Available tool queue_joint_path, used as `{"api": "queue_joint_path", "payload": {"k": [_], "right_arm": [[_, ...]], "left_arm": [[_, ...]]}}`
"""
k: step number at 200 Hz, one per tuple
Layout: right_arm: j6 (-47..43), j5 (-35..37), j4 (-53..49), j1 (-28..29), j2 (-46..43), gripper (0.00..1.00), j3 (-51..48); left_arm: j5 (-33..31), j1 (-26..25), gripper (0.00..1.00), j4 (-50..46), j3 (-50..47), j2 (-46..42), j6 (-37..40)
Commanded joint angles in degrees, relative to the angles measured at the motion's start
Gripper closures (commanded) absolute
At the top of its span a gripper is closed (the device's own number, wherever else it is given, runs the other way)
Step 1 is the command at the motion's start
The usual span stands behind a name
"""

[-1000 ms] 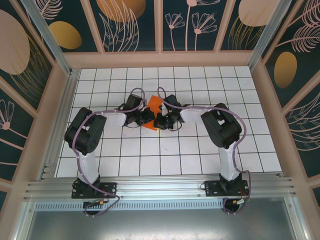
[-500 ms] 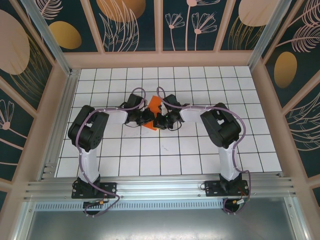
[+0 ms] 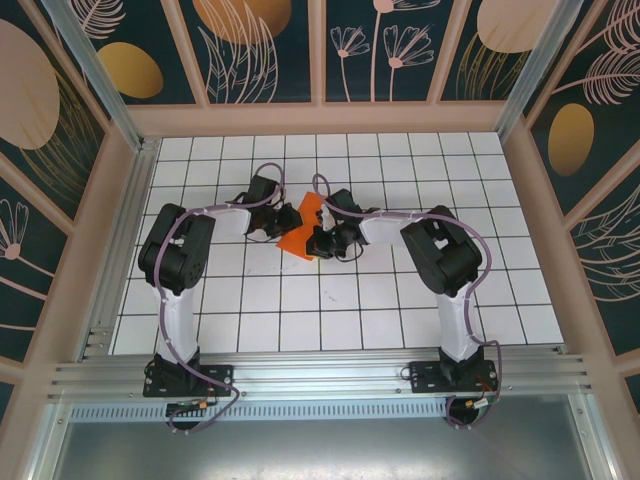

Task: Fold a paper plane with a square sheet of paper (pick it up from the middle)
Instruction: Fold the triangle a second time at the center of the table.

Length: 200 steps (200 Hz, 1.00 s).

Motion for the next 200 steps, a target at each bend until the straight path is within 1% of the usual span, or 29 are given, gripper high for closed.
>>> {"api": "queue_joint_path", "payload": {"k": [1, 19, 42, 104, 115, 132, 152, 169, 187, 200], "right_arm": [[-1.3, 4.2, -9.5, 0.8, 5.4, 1.0, -3.9], [-1.3, 4.2, -9.5, 0.8, 5.4, 1.0, -4.0], [-1.4, 4.3, -9.5, 0.8, 5.5, 1.0, -4.2], [-1.7, 4.5, -9.6, 0.9, 5.4, 1.0, -4.4], [-1.7, 4.2, -9.3, 0.9, 5.1, 1.0, -4.3], [-2.0, 2.3, -7.0, 0.8, 3.4, 1.0, -4.1], [-2.6, -0.9, -3.7, 0.9, 0.0, 0.91, -1.0], [-2.7, -1.5, -2.1, 0.8, -3.5, 0.84, 2.4], [-2.0, -0.5, -0.5, 0.1, -6.6, 0.76, 4.0], [-1.5, 1.6, 0.2, -0.9, -8.3, 0.72, 3.8]], "left_arm": [[-4.5, 1.5, 0.84, -2.0, 2.1, 3.1, 2.2], [-6.5, 1.8, 0.84, -3.3, 3.5, 3.7, 2.8], [-9.2, 2.3, 0.81, -4.8, 5.4, 4.0, 3.0], [-13.0, 3.1, 0.77, -9.0, 10.6, 6.2, 3.9], [-13.4, 3.6, 0.77, -8.8, 10.7, 5.7, 4.0], [-14.4, 4.0, 0.74, -8.5, 10.6, 3.4, 4.3], [-14.8, 4.1, 0.67, -7.3, 8.4, -1.4, 4.3], [-14.9, 4.0, 0.61, -6.3, 4.9, -5.7, 3.9], [-15.0, 4.0, 0.55, -4.3, -0.8, -10.9, 2.7], [-15.0, 4.0, 0.51, -2.8, -4.8, -14.4, 1.6]]}}
